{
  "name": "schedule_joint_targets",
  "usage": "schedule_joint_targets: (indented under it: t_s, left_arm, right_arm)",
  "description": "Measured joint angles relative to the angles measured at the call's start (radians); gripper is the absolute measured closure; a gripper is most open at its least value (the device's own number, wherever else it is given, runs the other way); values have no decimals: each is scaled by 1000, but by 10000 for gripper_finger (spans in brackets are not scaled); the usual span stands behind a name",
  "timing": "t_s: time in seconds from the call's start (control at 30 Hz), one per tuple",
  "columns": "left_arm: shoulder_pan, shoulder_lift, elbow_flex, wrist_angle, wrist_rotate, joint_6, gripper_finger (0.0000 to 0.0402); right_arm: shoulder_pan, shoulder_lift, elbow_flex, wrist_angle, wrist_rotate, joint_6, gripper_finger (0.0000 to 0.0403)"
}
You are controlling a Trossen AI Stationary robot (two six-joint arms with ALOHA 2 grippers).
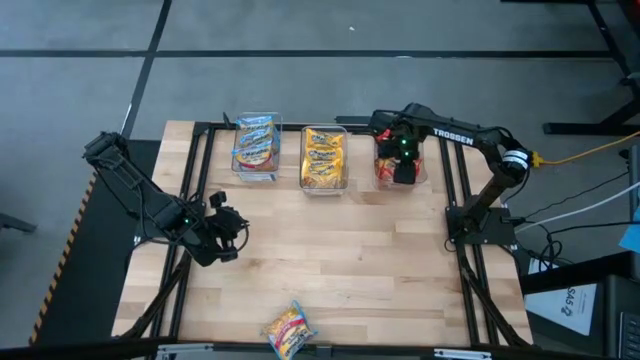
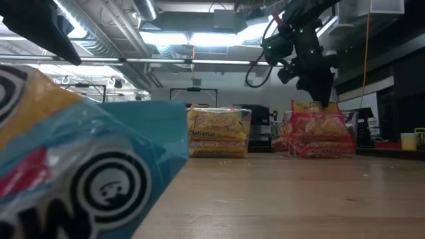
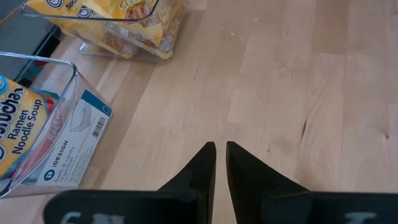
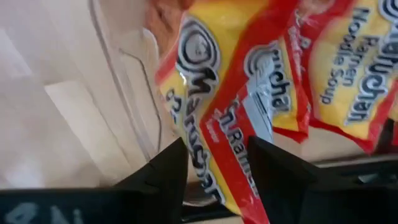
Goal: Sort Maruchan noodles
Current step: Adjust the red noodle packs on the right transparent bin
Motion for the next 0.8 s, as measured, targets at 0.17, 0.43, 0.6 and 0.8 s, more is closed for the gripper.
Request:
schedule_joint_targets:
  t_s: [0.17, 0.43, 0.6, 0.8]
  left_arm:
    - [0, 0, 0, 0, 0, 0, 369]
    - [0, 0, 0, 0, 0, 0, 369]
    - [0, 0, 0, -6, 0, 0, 369]
    - [0, 0, 0, -30, -2, 0, 369]
  right_arm:
    - [1, 0, 0, -24, 21, -7, 231]
    - [1, 0, 0, -1, 376, -60, 231]
    - [0, 0, 0, -62, 253, -44, 231]
    - [0, 0, 0, -113, 332, 24, 230]
